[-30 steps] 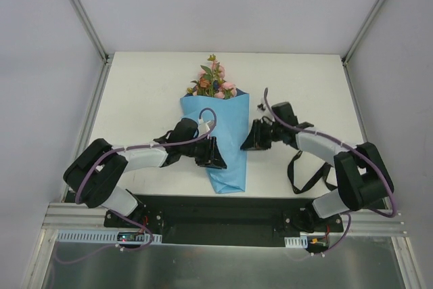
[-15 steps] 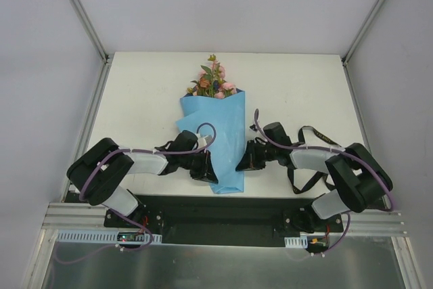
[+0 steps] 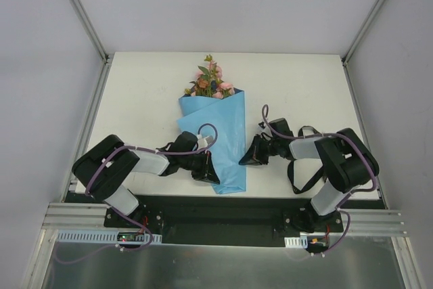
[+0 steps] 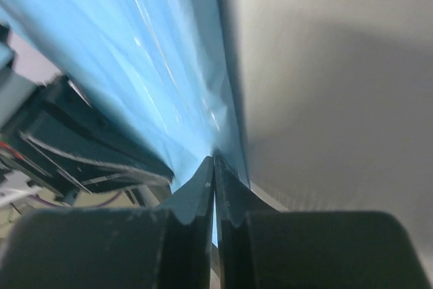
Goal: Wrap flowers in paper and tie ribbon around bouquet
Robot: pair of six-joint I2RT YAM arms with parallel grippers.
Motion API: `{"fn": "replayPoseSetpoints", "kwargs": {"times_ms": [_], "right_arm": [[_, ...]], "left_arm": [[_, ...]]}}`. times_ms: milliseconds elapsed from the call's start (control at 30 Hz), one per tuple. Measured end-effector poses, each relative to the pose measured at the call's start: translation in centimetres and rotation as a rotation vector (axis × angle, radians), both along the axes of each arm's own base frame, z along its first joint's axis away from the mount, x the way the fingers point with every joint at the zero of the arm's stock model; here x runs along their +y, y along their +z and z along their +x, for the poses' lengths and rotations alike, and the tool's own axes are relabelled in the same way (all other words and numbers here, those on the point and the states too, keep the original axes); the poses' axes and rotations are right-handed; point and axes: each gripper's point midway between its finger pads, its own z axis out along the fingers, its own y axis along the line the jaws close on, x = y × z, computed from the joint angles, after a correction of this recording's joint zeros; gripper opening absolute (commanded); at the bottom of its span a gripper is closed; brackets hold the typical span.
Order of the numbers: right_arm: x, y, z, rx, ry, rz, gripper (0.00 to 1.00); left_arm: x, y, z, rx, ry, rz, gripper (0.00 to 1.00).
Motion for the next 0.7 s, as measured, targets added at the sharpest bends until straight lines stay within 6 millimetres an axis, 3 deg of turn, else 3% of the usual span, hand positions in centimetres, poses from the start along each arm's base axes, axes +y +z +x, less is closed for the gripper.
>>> {"fn": "replayPoseSetpoints", "kwargs": {"times_ms": [233, 600, 700], "right_arm": [[-1.1, 0.2, 6.8, 0.03, -0.123, 0.003, 0.04], [-1.1, 0.5, 17.6, 0.029, -0.214, 0.008, 0.04], [-1.1, 0.7, 21.9, 0.01, -0.24, 0.026, 0.04]], "left_arm": [[-0.3, 0.0, 0.1, -0.001, 0.001, -0.019, 0.0], [-0.8, -0.3, 0.1, 0.012, -0.011, -0.049, 0.0], [-0.9, -0.3, 0.1, 0.014, -0.013, -0.053, 0.0]]}}
